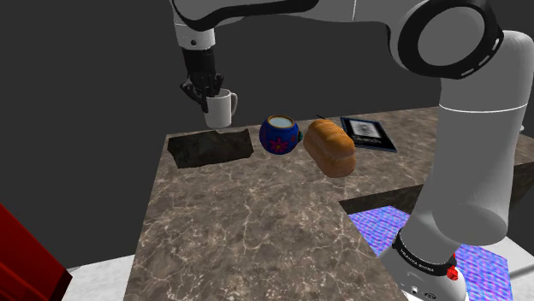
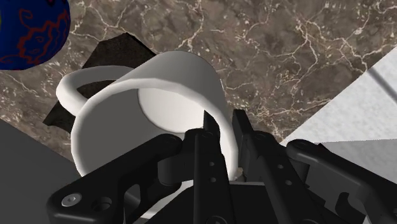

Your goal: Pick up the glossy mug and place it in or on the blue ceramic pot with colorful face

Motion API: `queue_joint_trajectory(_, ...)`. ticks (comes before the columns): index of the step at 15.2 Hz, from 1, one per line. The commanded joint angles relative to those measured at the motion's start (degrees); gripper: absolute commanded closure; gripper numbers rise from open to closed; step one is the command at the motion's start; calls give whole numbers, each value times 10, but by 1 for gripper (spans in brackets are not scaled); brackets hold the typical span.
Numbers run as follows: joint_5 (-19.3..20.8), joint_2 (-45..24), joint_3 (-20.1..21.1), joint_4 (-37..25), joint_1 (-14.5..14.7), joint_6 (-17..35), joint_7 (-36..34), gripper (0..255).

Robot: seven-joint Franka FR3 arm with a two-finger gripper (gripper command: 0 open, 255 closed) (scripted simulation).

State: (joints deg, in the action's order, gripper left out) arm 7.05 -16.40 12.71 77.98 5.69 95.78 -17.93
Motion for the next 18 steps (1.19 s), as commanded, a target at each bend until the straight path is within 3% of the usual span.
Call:
queue_joint_trajectory(1,-4,12,-4,6,-9,-5,13,255)
queue_joint_trajectory(9,-29,93,-41,102,-77,18,115,255)
queue_joint_trajectory(18,-44,137,-94,144,-143,23,235,255)
